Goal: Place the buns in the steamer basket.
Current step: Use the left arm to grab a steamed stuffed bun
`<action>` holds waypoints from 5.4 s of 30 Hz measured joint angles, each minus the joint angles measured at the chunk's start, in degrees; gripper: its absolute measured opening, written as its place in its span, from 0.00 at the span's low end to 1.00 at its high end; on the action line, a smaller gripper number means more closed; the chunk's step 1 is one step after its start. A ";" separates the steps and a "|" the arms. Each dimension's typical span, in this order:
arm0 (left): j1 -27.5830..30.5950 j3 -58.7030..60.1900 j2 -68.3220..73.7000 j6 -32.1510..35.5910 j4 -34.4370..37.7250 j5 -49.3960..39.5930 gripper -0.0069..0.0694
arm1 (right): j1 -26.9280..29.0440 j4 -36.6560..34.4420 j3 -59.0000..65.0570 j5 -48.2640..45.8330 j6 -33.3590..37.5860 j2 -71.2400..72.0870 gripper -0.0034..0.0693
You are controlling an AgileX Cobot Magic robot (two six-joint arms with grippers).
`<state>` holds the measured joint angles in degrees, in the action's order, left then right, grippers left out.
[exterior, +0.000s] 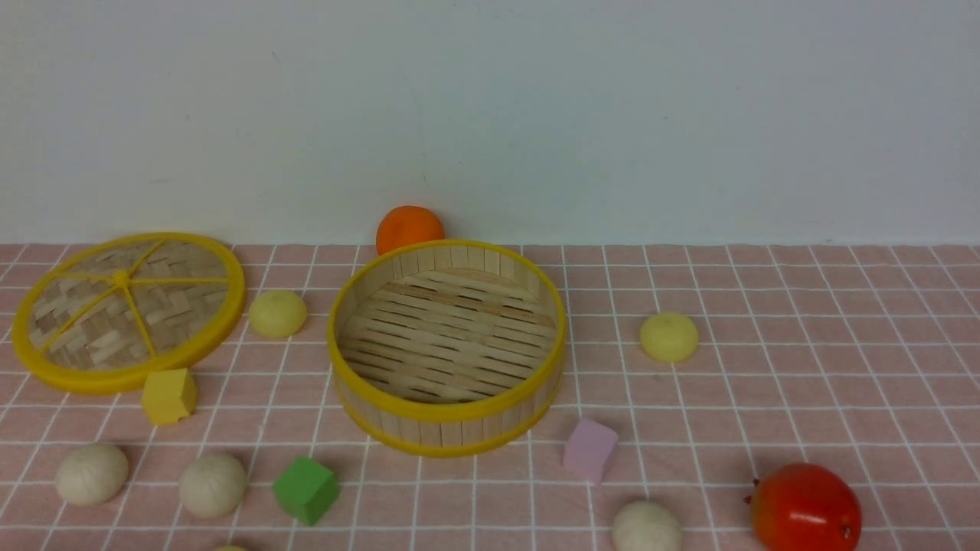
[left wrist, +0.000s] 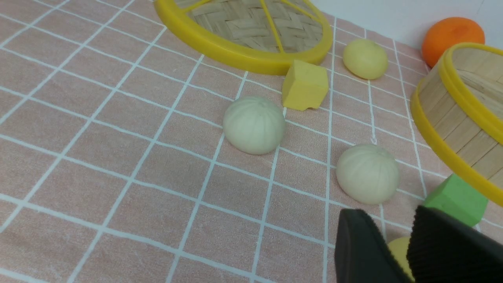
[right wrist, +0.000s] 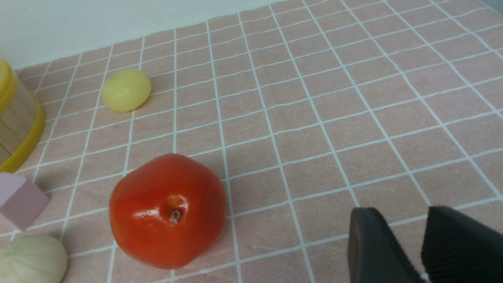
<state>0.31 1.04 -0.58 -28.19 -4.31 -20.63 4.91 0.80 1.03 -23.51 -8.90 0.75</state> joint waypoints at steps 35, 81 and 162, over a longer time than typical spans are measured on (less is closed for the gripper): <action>0.00 0.40 0.00 0.97 -1.91 2.65 0.41 | 0.00 0.00 0.00 0.00 0.00 0.00 0.38; -7.85 -38.70 46.08 2.62 8.42 -23.04 0.41 | 0.07 0.00 0.00 0.07 0.00 0.00 0.38; -20.78 -48.87 90.38 -0.32 2.09 -24.28 0.11 | 0.07 0.00 0.06 0.17 0.00 0.00 0.38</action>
<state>-20.47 -47.82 89.80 -28.52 -2.22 -44.91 4.98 0.80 1.09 -23.34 -8.90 0.75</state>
